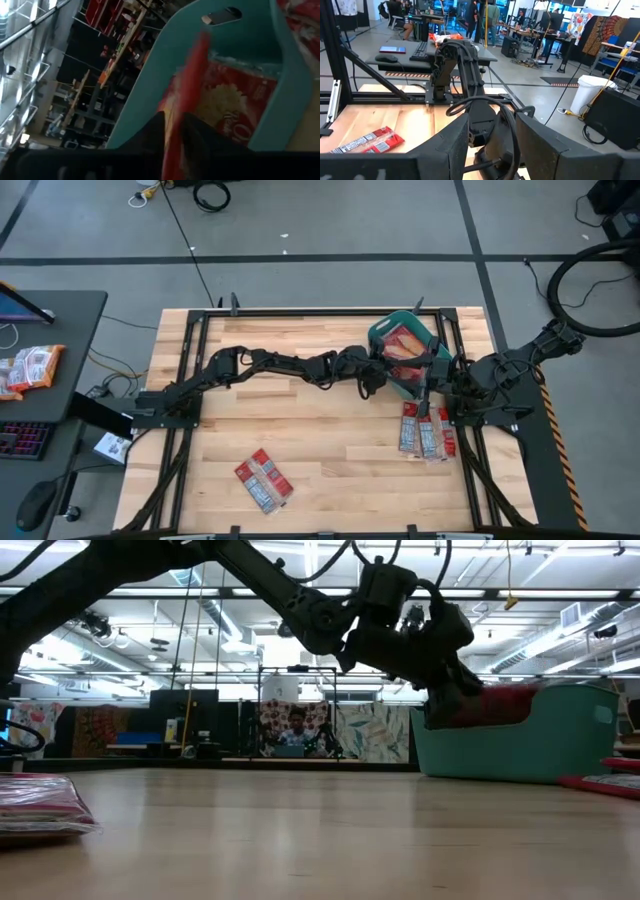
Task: Sort popcorn bags into baskets
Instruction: Put the red popcorn bag into the green bin
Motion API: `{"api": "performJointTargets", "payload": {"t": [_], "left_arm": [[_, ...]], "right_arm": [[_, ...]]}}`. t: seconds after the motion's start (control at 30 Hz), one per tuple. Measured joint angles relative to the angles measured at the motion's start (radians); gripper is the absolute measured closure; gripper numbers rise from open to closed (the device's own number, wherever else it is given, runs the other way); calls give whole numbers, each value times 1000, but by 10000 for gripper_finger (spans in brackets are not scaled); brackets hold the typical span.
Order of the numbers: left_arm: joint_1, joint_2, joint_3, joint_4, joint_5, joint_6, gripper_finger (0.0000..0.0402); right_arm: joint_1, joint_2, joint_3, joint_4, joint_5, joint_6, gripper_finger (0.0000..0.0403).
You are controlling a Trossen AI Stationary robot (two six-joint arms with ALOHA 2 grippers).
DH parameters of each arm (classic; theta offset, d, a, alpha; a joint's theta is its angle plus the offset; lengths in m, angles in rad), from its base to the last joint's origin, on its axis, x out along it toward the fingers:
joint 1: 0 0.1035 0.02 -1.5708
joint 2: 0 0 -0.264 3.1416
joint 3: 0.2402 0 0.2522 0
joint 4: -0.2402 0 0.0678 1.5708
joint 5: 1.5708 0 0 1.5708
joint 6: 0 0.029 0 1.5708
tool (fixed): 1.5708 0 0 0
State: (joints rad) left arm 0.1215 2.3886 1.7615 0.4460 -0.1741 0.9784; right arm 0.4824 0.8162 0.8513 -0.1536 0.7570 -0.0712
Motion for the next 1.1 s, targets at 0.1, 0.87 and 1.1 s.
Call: {"api": "performJointTargets", "payload": {"t": [0.1,0.87,1.1], "left_arm": [[-1,0,0,5,0,-47,296],[-180,-337,0,-1029,-73,-538,262],[-267,-342,-9,-1304,-194,-687,293]], "right_arm": [[0,0,0,0,0,0,235],[1,0,0,-207,-25,232,235],[1,0,0,-291,-26,315,235]]}}
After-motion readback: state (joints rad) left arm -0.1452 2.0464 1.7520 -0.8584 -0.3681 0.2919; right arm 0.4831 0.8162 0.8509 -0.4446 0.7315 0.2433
